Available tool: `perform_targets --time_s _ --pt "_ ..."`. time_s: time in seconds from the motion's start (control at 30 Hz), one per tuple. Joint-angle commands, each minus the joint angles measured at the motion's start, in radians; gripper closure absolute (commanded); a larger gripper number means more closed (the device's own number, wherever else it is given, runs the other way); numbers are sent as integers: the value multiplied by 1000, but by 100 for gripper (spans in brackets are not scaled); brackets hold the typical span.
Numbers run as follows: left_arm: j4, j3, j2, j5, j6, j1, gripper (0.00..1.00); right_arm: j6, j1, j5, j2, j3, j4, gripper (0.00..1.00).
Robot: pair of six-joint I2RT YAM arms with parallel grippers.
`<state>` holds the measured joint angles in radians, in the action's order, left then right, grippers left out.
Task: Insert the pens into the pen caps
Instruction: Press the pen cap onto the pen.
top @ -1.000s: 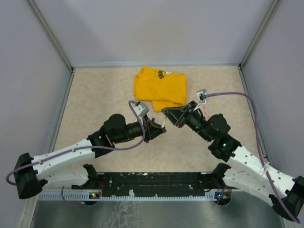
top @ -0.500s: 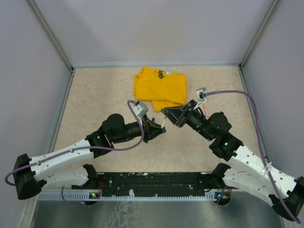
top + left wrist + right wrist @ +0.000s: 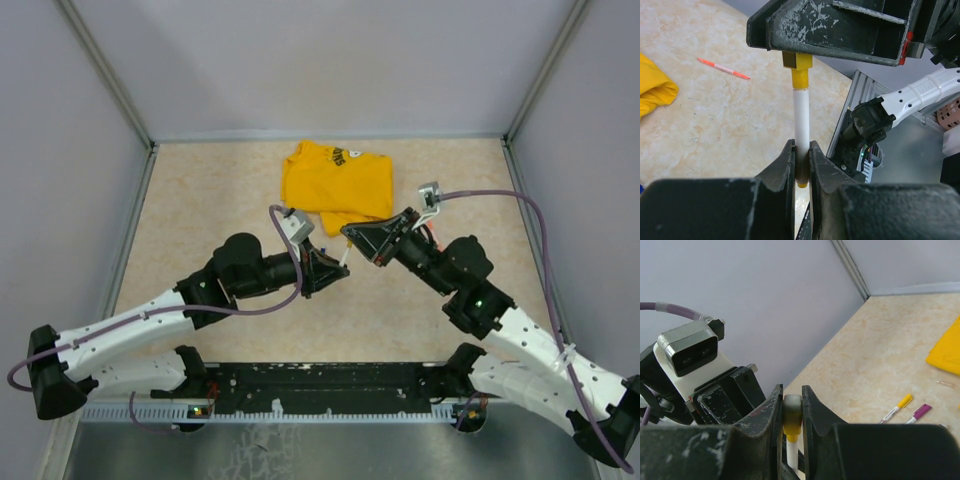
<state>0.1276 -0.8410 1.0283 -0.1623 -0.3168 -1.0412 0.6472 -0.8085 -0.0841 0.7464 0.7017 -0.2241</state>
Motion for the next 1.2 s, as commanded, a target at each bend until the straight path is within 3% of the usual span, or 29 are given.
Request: perform_targets --time_s 0.0,0.4,1.17 --pt "217 -118 -28 84 23 7 100 -12 -38 -137 12 -43 187 100" --pt "231 -133 -18 104 36 7 100 48 -184 -61 20 -208 96 100" --pt "294 -167 22 116 12 7 100 109 -267 18 -24 -439 78 100"
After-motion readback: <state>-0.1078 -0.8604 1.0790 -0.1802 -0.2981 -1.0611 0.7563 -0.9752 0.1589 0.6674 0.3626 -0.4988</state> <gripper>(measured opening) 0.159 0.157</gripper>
